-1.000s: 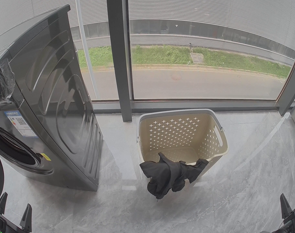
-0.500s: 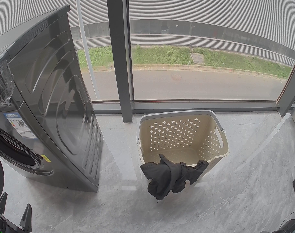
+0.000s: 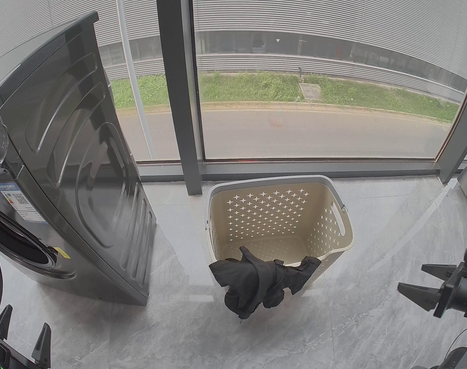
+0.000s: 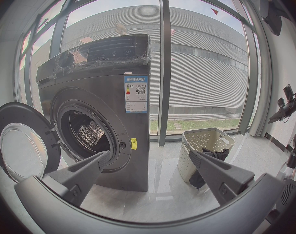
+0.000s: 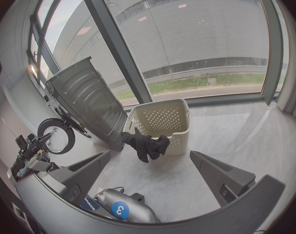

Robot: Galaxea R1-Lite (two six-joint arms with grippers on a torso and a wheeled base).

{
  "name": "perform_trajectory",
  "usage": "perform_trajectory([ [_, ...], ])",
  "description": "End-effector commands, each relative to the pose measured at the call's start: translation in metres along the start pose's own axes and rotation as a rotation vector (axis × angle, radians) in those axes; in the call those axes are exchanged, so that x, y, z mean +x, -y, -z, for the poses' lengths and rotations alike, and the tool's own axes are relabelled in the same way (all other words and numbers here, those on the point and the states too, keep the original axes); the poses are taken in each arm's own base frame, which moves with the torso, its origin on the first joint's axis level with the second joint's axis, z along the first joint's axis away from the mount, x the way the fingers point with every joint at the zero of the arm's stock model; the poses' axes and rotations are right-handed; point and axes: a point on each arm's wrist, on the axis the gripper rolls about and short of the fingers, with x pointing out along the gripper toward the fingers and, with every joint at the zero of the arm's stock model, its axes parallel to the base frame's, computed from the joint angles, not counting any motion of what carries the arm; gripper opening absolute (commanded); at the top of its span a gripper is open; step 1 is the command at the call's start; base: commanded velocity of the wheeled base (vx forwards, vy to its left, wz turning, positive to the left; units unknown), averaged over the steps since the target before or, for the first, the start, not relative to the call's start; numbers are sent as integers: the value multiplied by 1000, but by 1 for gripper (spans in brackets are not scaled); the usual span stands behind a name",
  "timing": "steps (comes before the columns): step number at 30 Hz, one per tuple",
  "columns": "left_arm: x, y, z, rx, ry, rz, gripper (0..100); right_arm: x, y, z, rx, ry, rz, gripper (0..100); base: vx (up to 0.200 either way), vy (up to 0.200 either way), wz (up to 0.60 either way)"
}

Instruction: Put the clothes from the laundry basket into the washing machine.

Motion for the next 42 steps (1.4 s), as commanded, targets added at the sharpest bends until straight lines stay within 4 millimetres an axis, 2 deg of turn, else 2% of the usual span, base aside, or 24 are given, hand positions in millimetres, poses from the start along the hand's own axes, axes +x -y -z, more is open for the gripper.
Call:
perform_trajectory([
  [1,0,0,5,-2,0,3,100,79,-6,9,9,-244,-69,100,0,0,0],
  [5,0,0,5,-3,0,4,100,104,-9,13,-5,-254,-82,100,0,0,0],
  [11,0,0,5,-2,0,3,100,131,-10,21,-15,-281,-79,100,0,0,0],
  [22,0,0,5,-2,0,3,100,186,-16,44,-17,-328,-23,100,0,0,0],
  [29,0,0,5,-3,-1,7,100,203,-22,51,-13,-310,-2,100,0,0,0],
  [39,0,0,5,-2,0,0,100,244,-28,65,-33,-330,45,100,0,0,0],
  [42,0,0,5,-2,0,-2,100,248,-28,67,-22,-334,48,100,0,0,0],
])
